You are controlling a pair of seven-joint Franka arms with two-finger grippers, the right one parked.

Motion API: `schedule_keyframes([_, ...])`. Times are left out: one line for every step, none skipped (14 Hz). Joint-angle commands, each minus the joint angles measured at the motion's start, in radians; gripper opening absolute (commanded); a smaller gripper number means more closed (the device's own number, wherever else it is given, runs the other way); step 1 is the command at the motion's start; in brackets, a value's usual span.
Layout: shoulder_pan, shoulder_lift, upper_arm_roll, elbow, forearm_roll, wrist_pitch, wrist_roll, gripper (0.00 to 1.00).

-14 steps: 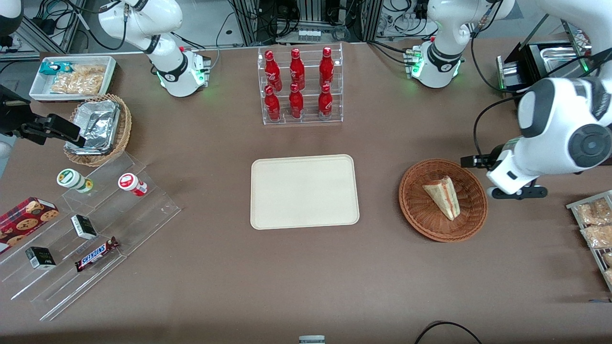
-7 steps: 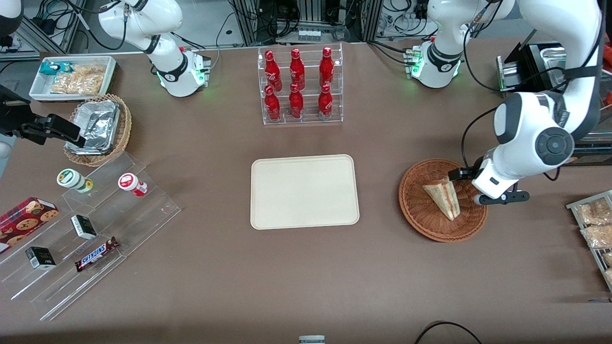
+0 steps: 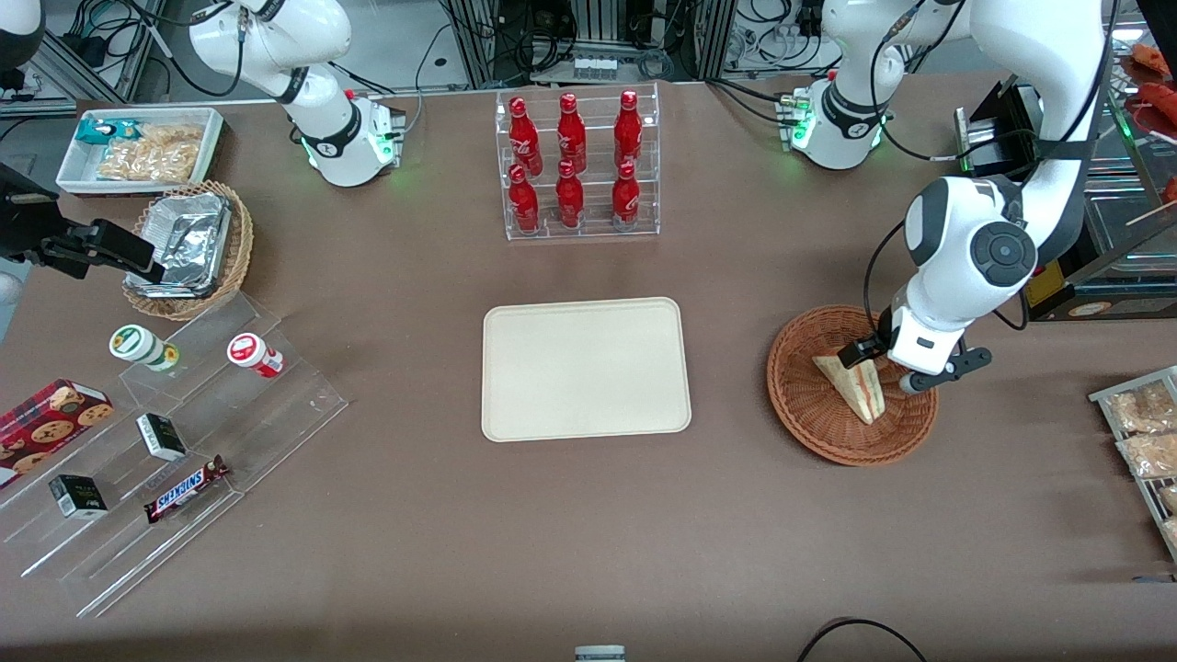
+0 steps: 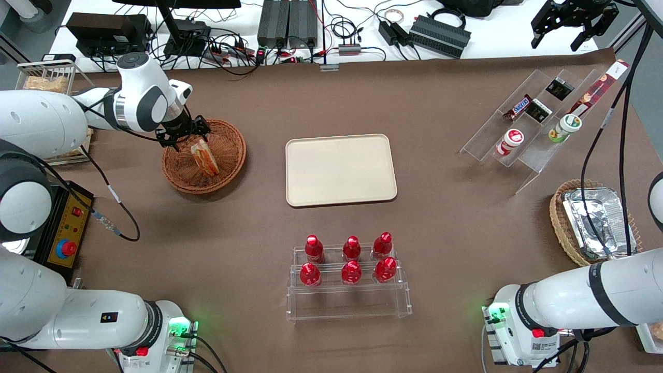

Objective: Place sandwich from basket to tray
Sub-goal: 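Lower the open left gripper around the sandwich and close it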

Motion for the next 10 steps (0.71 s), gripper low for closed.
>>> schedule_keyframes([-0.016,-0.031,0.0,-0.03,0.012,0.041,-0.128,1.0])
schedule_keyframes([-0.03,-0.019,0.001,-0.03,0.01,0.052,-0.184,1.0])
schedule_keyframes([-0.03,-0.01,0.001,-0.03,0.01,0.072,-0.237,1.0])
schedule_keyframes([-0.03,0.002,0.0,-0.03,0.01,0.092,-0.252,1.0])
schedule_keyframes([-0.031,0.007,0.001,-0.029,0.012,0.095,-0.248,1.0])
schedule_keyframes([-0.031,0.019,0.001,-0.029,0.012,0.093,-0.24,1.0])
schedule_keyframes([-0.033,0.024,0.001,-0.03,0.013,0.092,-0.239,1.0])
schedule_keyframes([-0.033,0.036,0.001,-0.029,0.012,0.089,-0.234,1.0])
schedule_keyframes([-0.033,0.045,0.001,-0.029,0.013,0.087,-0.214,1.0])
schedule_keyframes([-0.033,0.053,0.001,-0.029,0.013,0.086,-0.194,1.0])
